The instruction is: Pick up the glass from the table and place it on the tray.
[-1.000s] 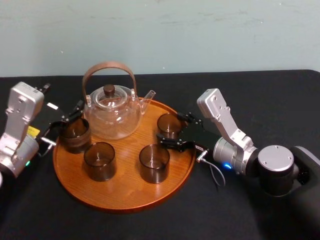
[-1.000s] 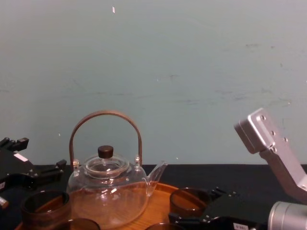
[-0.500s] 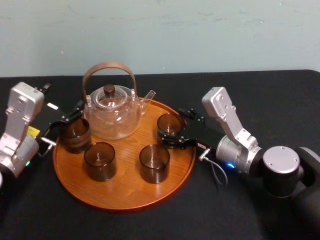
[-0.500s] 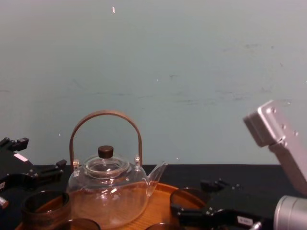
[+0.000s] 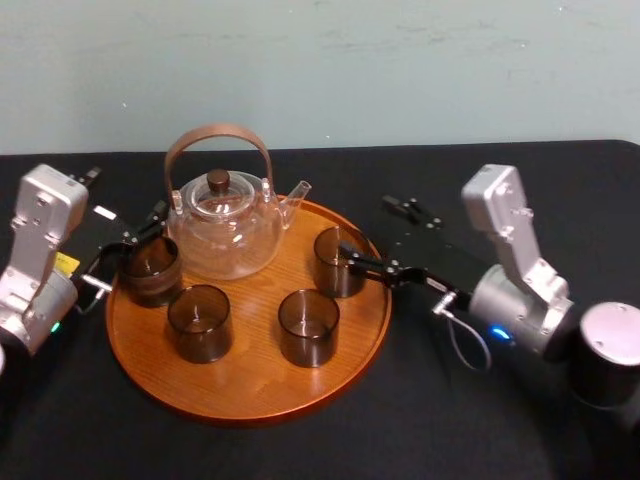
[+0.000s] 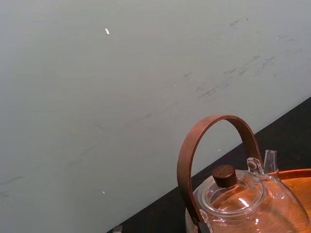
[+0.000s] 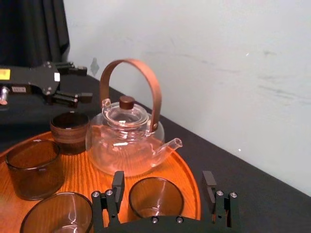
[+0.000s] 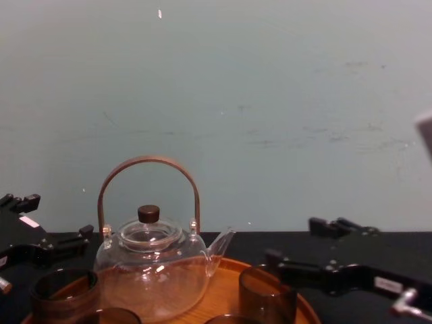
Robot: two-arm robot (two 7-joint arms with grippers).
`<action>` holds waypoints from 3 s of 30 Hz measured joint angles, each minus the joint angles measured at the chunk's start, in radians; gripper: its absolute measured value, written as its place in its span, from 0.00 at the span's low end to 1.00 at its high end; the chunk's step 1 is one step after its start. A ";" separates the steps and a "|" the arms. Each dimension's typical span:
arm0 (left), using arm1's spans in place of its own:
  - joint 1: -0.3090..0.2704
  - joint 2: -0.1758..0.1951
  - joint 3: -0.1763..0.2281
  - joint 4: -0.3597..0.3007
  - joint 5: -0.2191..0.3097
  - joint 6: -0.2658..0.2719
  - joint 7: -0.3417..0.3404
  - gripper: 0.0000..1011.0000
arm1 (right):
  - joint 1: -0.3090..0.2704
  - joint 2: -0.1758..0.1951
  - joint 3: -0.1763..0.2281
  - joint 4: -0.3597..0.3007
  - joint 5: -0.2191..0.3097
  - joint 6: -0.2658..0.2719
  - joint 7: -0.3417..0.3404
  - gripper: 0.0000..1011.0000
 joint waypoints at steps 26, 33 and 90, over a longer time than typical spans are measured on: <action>0.000 0.000 0.000 0.000 0.000 0.000 0.000 0.99 | -0.129 0.063 0.202 -0.013 0.041 -0.026 -0.120 0.99; 0.000 0.000 0.000 0.000 0.000 0.000 0.000 0.99 | -0.113 0.050 0.205 0.021 0.029 -0.025 -0.119 0.99; 0.000 0.000 0.000 0.000 0.000 0.000 0.000 0.99 | -0.133 0.028 0.237 -0.004 0.062 -0.029 -0.090 0.99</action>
